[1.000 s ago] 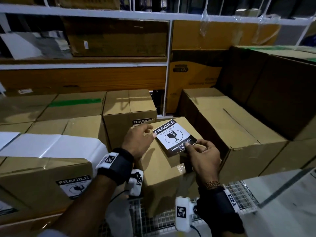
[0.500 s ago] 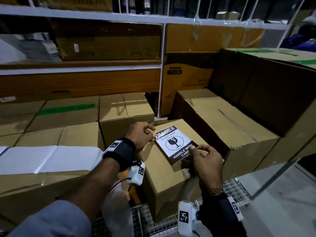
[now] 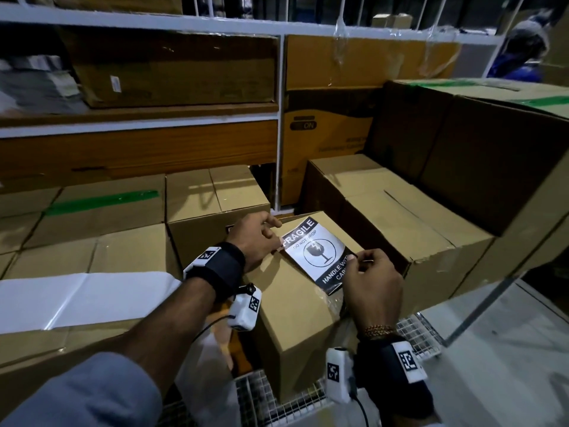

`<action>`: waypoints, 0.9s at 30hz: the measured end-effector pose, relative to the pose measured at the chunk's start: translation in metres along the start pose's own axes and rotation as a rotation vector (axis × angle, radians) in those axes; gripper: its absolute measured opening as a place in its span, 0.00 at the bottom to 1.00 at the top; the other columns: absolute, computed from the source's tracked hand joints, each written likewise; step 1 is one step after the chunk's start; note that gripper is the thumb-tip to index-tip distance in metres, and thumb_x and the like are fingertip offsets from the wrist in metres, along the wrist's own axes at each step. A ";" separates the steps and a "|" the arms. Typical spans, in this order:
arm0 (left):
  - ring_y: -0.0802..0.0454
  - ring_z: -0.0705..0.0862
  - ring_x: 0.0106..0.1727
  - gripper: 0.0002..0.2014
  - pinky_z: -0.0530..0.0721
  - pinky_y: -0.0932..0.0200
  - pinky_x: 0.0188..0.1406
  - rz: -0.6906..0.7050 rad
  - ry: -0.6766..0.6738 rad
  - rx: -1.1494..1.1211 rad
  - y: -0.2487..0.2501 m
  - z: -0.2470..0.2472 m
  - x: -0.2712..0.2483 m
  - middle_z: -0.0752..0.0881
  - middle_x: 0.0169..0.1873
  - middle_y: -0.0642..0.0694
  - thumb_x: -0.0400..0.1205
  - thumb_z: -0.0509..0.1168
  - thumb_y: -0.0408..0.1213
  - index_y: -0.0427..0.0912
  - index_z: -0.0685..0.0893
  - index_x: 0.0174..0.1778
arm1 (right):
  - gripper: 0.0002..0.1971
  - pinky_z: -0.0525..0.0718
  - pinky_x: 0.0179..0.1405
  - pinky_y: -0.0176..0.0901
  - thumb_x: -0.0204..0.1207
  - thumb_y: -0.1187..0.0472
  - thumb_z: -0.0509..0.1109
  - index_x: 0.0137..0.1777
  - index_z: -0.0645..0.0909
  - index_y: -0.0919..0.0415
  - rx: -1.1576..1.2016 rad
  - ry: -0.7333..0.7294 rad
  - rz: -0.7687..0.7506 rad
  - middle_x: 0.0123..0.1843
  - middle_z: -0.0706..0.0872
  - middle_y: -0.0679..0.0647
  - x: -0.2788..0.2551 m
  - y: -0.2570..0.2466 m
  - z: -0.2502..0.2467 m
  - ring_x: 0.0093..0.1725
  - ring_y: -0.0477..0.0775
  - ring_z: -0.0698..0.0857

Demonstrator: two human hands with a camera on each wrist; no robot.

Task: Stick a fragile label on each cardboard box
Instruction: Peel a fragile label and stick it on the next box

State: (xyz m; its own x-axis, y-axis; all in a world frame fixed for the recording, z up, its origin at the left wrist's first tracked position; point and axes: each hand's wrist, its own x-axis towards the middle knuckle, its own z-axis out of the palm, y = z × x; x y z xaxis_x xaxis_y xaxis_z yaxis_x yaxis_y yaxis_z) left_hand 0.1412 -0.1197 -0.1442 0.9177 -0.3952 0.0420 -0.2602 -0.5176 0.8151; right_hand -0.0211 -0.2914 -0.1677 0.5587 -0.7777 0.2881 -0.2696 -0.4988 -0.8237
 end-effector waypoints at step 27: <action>0.54 0.87 0.44 0.17 0.75 0.64 0.31 0.005 -0.120 0.324 0.042 0.024 0.041 0.90 0.43 0.52 0.78 0.79 0.35 0.48 0.84 0.61 | 0.09 0.76 0.45 0.47 0.85 0.50 0.66 0.57 0.82 0.54 -0.293 0.042 0.021 0.52 0.80 0.50 0.028 0.021 0.001 0.48 0.52 0.77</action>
State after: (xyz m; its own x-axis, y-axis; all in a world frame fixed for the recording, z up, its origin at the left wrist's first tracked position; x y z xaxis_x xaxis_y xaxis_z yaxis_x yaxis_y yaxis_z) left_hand 0.1606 -0.1761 -0.1223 0.8792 -0.4750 -0.0380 -0.3644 -0.7217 0.5885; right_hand -0.0108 -0.3231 -0.1775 0.5190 -0.8014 0.2973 -0.4993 -0.5665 -0.6556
